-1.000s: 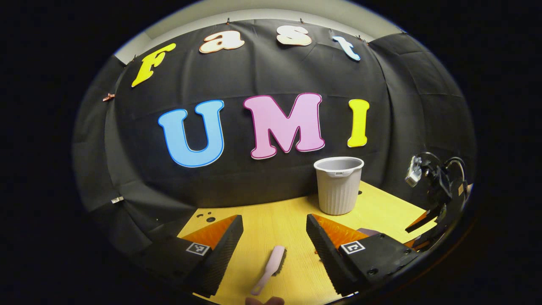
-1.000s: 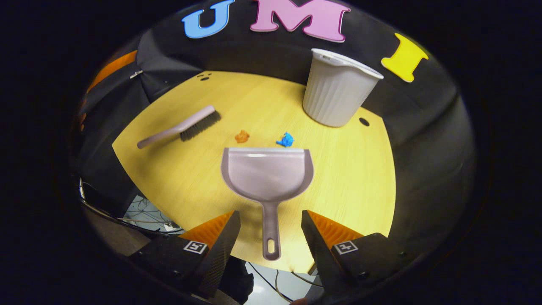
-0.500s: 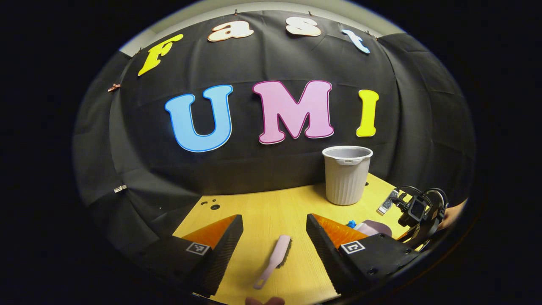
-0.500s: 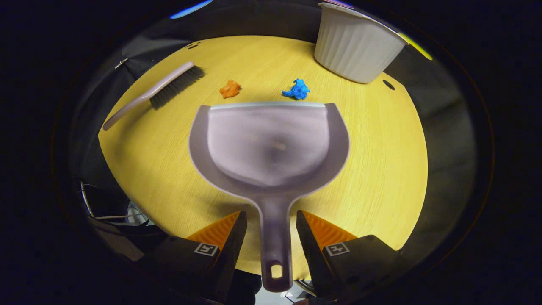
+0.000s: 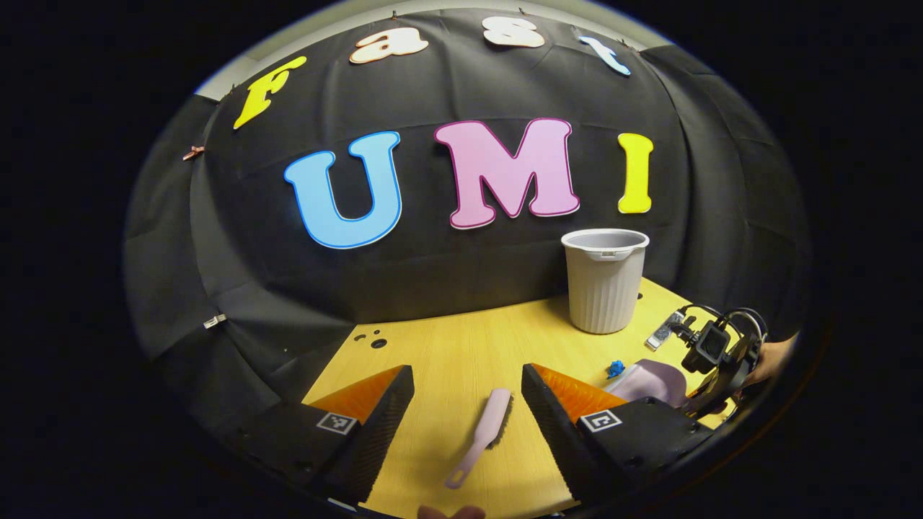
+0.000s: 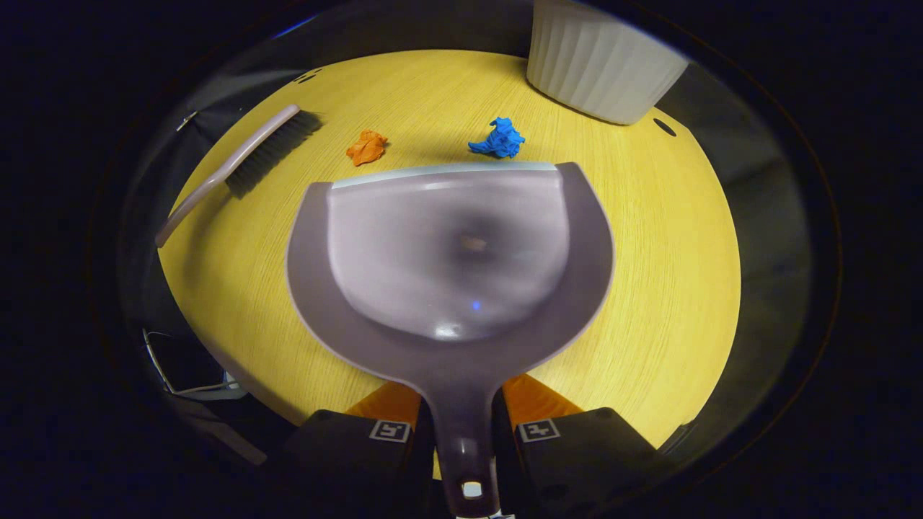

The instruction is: Pick up the small broom and dustpan from the desktop, sweep the trash into the dustpan with the broom, and then empty the trash into the garbage bin.

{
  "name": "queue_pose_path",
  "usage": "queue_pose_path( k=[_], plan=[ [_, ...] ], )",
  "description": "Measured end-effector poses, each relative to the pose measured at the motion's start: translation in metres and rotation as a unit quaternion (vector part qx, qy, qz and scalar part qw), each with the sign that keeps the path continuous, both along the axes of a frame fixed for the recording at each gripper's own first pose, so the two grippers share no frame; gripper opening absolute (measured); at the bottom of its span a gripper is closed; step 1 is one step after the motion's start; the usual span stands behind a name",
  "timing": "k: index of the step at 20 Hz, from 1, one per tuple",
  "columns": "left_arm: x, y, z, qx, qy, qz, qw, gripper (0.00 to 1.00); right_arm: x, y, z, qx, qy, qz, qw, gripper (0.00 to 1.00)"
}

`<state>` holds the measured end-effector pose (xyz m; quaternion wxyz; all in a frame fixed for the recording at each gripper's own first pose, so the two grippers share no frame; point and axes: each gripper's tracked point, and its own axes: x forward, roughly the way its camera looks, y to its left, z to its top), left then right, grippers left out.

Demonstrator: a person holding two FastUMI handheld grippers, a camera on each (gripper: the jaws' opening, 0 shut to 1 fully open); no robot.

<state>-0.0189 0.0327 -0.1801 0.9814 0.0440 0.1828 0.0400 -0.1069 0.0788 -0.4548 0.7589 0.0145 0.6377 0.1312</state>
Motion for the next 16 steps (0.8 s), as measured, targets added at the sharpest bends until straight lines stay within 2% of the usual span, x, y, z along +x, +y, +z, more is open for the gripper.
queue_pose_path(
  k=[4, 6, 7, 9, 11, 12, 16],
  plan=[
    [0.005, -0.005, -0.029, -0.005, 0.042, -0.022, 0.999, 0.96, 0.003, 0.005, 0.021, 0.027, -0.034, 0.001, 0.999, 0.36],
    [0.007, -0.006, -0.054, -0.007, 0.075, -0.035, 0.997, 0.96, -0.006, 0.008, 0.032, 0.052, -0.032, 0.017, 0.998, 0.33],
    [0.006, -0.007, -0.068, -0.006, 0.095, -0.042, 0.995, 0.95, -0.009, 0.009, 0.036, 0.066, -0.029, 0.021, 0.997, 0.36],
    [0.005, -0.003, -0.093, 0.002, 0.128, -0.049, 0.991, 0.93, -0.012, 0.004, 0.038, 0.068, -0.029, 0.025, 0.997, 0.36],
    [0.007, 0.001, -0.123, 0.004, 0.165, -0.058, 0.985, 0.89, -0.015, -0.004, 0.037, 0.058, -0.028, 0.030, 0.997, 0.40],
    [0.006, 0.000, -0.136, -0.003, 0.185, -0.065, 0.981, 0.89, -0.016, -0.008, 0.037, 0.057, -0.028, 0.031, 0.998, 0.36],
    [0.007, -0.001, -0.190, -0.021, 0.256, -0.091, 0.962, 0.84, -0.021, -0.017, 0.036, 0.058, -0.022, 0.031, 0.998, 0.36]
  ],
)
